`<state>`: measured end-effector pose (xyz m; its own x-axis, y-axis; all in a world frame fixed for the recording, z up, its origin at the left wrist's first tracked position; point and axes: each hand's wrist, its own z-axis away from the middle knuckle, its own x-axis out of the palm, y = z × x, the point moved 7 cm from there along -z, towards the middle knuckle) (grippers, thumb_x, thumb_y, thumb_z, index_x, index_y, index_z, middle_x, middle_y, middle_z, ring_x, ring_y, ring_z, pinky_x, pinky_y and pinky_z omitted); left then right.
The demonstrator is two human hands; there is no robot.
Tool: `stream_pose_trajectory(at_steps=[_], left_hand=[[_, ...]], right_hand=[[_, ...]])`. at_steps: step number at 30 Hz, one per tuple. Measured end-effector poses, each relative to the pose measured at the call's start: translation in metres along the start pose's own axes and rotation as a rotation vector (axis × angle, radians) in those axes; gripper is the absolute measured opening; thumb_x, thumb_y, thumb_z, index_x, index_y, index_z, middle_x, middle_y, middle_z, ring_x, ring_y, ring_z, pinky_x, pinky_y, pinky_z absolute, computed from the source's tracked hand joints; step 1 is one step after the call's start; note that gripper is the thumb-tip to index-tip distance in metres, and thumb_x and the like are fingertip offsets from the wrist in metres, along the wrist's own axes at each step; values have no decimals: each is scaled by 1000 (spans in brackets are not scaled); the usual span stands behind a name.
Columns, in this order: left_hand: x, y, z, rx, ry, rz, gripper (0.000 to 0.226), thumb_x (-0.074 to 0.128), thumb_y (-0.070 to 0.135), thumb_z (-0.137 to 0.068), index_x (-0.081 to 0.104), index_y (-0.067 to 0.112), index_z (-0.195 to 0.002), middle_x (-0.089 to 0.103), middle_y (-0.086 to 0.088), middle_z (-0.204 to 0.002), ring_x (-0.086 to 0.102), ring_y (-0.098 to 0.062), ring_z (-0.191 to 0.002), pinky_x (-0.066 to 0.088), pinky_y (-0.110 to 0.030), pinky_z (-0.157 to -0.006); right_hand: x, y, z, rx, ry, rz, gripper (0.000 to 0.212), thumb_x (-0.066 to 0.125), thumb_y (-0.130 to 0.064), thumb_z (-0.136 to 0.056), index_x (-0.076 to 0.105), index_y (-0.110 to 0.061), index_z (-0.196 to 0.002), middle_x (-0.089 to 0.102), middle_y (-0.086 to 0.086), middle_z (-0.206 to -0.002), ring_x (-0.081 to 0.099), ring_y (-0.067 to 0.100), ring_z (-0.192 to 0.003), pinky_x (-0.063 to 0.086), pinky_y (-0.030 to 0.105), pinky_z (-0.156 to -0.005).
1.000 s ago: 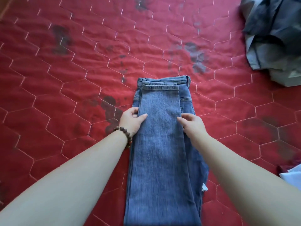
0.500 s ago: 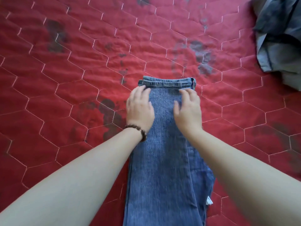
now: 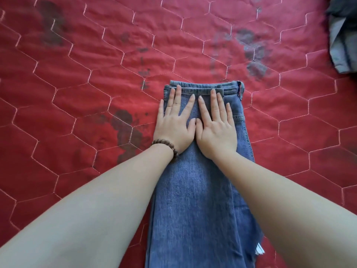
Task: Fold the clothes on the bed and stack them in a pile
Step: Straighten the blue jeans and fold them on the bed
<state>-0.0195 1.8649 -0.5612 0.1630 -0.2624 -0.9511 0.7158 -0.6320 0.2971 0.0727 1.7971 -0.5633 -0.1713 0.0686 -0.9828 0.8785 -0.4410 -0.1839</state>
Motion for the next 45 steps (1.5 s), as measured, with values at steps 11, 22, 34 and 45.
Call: stream_pose_trajectory(at_steps=[11, 22, 34, 45], left_hand=[[10, 21, 93, 84, -71, -239, 60, 19, 40, -97, 14, 22, -153, 3, -10, -161, -1, -29, -148, 0, -52, -118], [41, 31, 275, 119, -145, -223, 73, 35, 60, -87, 17, 33, -152, 6, -15, -160, 2, -39, -147, 14, -67, -111], [19, 29, 278, 188, -180, -227, 52, 32, 45, -92, 45, 32, -141, 40, -12, -149, 32, -32, -140, 15, -73, -106], [-4, -12, 215, 713, -162, -474, 80, 48, -1, -78, 25, 24, -150, 28, -6, -156, 26, -32, -143, 26, -52, -114]], right_hand=[[-6, -7, 87, -72, -112, 45, 61, 30, -47, -96, 21, -25, -152, 12, 5, -161, 6, 25, -149, 1, 60, -116], [10, -3, 286, -123, -232, 95, 74, 30, -71, -87, 18, -37, -151, 9, 9, -161, 4, 35, -148, 7, 66, -113], [-27, 0, 291, -294, -164, 89, 52, 40, -44, -95, 43, -27, -143, 46, 10, -145, 42, 30, -134, 17, 56, -115], [-40, 89, 221, -617, -272, 485, 82, 33, -4, -74, 22, -28, -151, 25, 4, -156, 23, 30, -143, 16, 62, -113]])
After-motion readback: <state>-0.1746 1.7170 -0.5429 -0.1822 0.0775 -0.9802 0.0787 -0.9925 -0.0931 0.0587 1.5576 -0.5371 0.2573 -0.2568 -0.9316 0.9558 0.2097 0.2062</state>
